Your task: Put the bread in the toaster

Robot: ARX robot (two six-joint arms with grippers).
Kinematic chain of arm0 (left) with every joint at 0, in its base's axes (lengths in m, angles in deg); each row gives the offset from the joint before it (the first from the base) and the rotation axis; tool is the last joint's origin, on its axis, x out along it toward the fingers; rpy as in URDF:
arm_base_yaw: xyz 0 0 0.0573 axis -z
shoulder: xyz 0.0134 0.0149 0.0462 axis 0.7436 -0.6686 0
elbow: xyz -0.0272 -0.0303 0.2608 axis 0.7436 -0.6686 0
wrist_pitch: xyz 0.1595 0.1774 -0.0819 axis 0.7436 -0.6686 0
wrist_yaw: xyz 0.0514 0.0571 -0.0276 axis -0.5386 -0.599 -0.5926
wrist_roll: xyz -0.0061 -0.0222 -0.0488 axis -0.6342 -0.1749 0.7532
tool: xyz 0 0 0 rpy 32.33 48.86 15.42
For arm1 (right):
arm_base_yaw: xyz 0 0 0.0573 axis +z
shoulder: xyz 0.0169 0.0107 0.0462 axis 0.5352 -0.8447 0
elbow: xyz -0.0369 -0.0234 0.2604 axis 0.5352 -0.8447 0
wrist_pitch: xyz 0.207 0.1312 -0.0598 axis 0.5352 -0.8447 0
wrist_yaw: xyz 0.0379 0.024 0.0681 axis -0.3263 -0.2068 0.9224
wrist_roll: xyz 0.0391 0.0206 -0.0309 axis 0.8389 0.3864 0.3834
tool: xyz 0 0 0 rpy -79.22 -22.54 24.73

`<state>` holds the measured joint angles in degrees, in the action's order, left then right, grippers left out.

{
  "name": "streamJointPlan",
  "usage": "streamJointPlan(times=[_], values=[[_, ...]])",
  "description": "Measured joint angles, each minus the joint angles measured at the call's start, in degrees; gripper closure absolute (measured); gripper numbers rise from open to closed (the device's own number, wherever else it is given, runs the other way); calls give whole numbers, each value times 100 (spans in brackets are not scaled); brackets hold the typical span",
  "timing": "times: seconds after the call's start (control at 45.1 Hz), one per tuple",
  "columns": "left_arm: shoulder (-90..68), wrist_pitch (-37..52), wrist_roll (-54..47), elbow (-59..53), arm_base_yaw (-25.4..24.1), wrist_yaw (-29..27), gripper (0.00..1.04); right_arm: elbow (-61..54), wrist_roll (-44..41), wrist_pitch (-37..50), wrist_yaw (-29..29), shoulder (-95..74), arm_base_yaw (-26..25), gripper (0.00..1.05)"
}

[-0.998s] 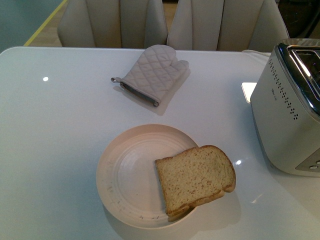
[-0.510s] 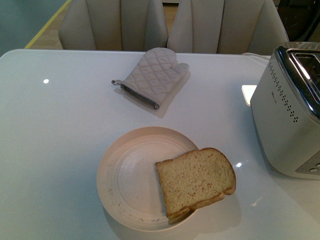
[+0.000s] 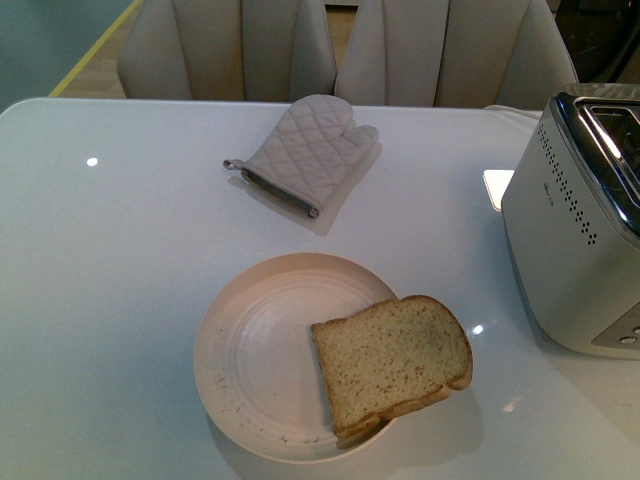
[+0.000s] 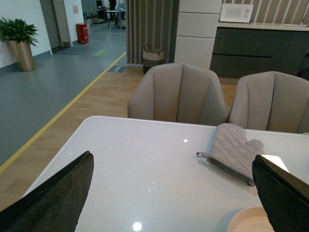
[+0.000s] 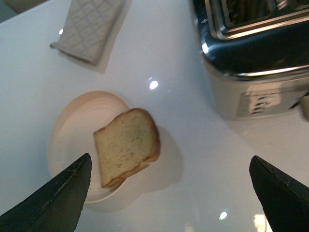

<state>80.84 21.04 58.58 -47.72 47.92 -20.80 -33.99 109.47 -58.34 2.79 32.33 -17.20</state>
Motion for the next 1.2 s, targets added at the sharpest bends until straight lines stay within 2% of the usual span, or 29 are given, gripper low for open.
streamJointPlan(times=[0.177, 0.422, 0.71, 1.065, 1.087, 1.198], values=[[0, 0, -2, 0, 0, 2, 7, 319, 726, 1515, 984, -2337, 201, 9], [0, 0, -2, 0, 0, 2, 7, 654, 896, 3040, 1320, -5053, 223, 9], [0, 0, -2, 0, 0, 2, 7, 1193, 955, 3762, 1703, -6653, 129, 9], [0, 0, 0, 0, 0, 2, 7, 1869, 1137, 3978, 1886, -7576, 299, 9], [0, 0, -2, 0, 0, 2, 7, 1910, 1163, 3978, 1886, -7608, 313, 10], [0, 0, 0, 0, 0, 2, 7, 2055, 1241, 4006, 1930, -7755, 361, 31]])
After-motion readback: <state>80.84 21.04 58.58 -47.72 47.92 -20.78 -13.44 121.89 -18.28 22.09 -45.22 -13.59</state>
